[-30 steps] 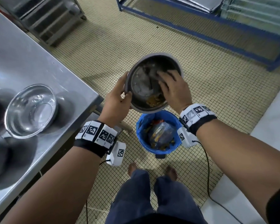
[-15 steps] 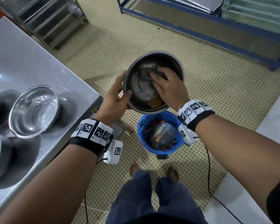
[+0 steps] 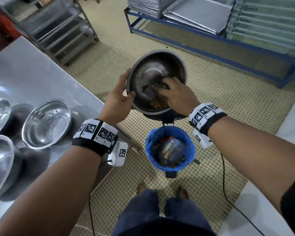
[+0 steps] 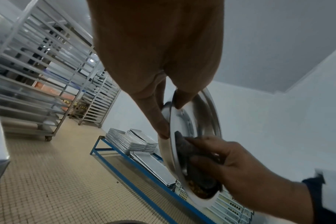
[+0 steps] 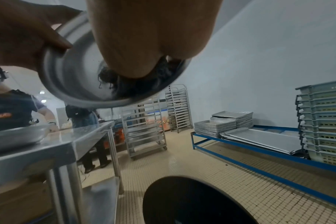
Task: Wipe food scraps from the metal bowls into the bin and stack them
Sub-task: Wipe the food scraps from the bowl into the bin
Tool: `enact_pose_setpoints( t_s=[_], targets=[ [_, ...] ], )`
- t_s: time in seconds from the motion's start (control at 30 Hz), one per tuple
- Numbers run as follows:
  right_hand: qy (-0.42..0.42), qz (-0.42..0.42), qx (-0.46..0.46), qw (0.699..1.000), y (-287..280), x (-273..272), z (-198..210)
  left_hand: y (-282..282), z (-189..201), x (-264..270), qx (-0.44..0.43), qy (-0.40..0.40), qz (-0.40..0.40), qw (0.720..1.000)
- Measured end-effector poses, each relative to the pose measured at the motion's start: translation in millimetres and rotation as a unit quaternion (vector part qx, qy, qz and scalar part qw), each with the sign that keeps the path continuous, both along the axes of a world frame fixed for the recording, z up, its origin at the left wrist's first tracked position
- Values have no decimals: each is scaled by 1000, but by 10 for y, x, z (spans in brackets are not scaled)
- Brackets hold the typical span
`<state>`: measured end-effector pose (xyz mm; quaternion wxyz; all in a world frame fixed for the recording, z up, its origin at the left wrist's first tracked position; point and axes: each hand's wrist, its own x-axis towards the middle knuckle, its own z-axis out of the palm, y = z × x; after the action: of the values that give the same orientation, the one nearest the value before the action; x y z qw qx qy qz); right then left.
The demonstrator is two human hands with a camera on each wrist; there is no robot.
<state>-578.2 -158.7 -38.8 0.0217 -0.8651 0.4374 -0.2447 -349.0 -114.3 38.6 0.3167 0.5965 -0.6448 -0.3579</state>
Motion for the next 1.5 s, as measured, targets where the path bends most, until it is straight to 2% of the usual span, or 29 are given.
enact_pose_setpoints(
  t_s=[0.13, 0.27, 0.53, 0.87, 1.07, 1.13, 1.23, 1.37, 1.43, 1.5],
  targets=[
    [-40, -59, -7, 997, -116, 3, 327, 6, 98, -46, -19, -59, -8, 998],
    [11, -41, 4, 999, -189, 73, 499, 32, 142, -81, -35, -78, -23, 996],
    [155, 11, 97, 983, -41, 119, 403, 59, 128, 32, -58, -117, 14, 991],
    [203, 15, 134, 970, 45, 85, 340, 71, 23, -34, -156, -161, 29, 974],
    [217, 26, 146, 965, 147, -39, 248, 29, -50, -59, -179, -173, 23, 968],
    [211, 24, 156, 965, 189, -91, 161, 19, -74, -59, -185, -176, 23, 967],
    [144, 14, 189, 971, 205, -152, 150, 21, -67, -65, -177, -169, 31, 969],
    [48, -62, 159, 984, 86, -106, 352, 75, -38, -141, -166, -155, 28, 974],
    [42, -80, 124, 988, 26, -38, 409, 96, -29, -177, -171, -156, 28, 973],
    [71, -92, 104, 988, -4, 15, 407, 107, -13, -189, -171, -151, 27, 973]
  ],
)
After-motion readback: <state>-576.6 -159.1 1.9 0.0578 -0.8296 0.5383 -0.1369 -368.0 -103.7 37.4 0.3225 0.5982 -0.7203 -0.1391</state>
